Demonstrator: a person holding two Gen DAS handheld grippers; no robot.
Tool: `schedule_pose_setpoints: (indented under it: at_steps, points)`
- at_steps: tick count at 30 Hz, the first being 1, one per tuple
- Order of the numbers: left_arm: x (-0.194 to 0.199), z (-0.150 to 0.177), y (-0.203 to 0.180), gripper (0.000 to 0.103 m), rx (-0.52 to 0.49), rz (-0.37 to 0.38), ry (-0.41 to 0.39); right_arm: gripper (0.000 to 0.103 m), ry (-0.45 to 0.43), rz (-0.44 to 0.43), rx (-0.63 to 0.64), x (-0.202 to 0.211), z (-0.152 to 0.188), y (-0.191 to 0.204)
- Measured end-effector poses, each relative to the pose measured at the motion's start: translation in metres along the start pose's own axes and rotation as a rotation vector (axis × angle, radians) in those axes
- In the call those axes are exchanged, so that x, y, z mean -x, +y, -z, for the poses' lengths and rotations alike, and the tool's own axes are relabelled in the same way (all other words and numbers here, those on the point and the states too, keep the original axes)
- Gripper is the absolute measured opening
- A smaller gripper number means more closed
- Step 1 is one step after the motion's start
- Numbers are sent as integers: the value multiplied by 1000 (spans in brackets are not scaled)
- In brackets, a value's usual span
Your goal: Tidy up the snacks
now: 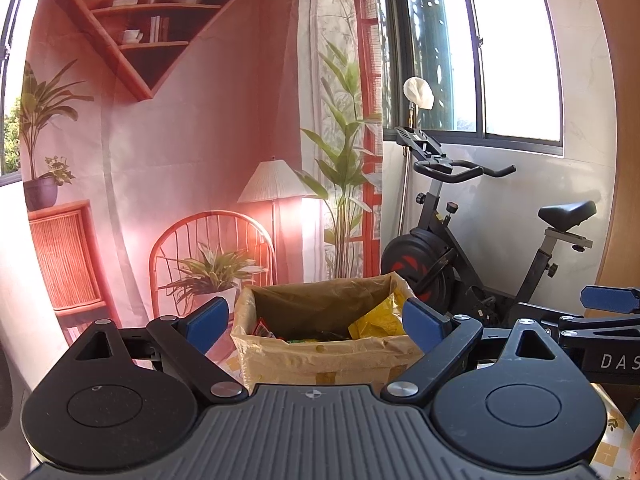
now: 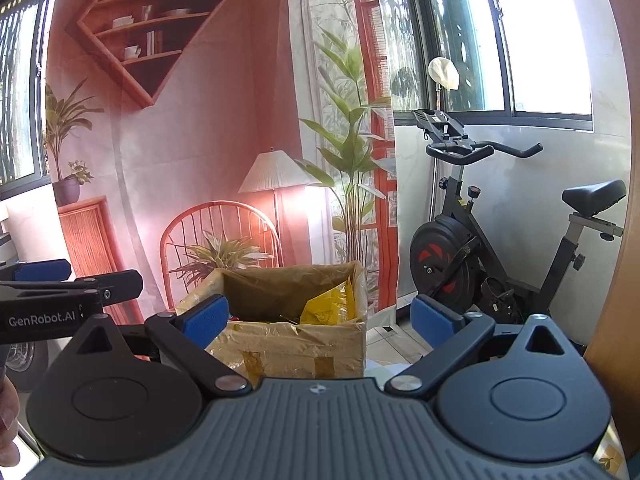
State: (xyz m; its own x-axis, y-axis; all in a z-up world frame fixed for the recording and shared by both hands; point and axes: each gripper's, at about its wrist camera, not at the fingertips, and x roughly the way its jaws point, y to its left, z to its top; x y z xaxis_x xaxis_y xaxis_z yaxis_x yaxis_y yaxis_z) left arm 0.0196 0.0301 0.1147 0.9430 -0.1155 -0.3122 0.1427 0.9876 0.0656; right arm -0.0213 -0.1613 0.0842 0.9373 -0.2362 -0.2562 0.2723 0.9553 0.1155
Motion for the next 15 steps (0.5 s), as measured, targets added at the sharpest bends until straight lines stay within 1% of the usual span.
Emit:
schedule_pose_setpoints:
  at_steps: [4, 8, 15]
  points:
    - [5, 0, 0, 95, 21, -3, -11, 100, -4, 5, -4, 5, 2, -1]
    - [8, 2, 0, 95, 17, -8, -16, 100, -3, 10, -11, 9, 5, -3]
    - [8, 3, 1, 95, 18, 7, -12, 100, -2, 9, -17, 13, 8, -5]
